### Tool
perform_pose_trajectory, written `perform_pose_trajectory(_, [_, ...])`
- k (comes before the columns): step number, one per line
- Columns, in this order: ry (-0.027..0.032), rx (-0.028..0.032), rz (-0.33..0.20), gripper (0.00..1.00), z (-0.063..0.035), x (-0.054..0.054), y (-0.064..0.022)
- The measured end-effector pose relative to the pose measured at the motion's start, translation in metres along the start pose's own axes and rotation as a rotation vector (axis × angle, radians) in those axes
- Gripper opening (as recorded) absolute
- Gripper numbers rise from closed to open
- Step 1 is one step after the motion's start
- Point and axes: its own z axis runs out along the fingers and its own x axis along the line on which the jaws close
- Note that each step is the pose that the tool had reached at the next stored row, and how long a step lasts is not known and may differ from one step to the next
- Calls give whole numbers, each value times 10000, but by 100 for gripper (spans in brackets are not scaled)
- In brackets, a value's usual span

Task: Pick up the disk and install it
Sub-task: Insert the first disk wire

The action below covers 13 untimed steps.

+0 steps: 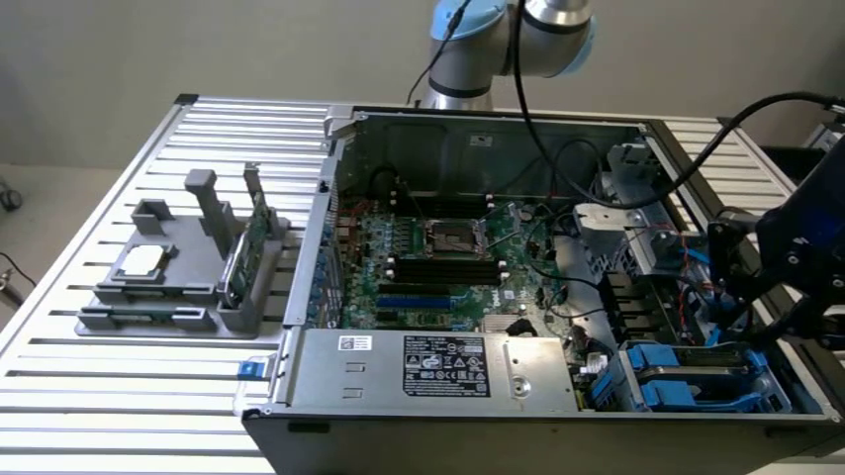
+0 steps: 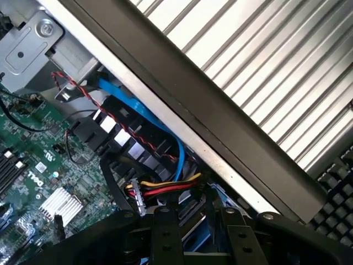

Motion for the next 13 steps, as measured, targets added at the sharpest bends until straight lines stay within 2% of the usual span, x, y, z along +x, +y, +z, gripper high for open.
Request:
perform_pose_trajectory(8, [-65,36,1366,34,5,0,0])
perform_pose_trajectory(10, [-62,37,1565,34,5,-4,-4])
perform_pose_trajectory(13, [-22,25,1740,34,5,-22,-20])
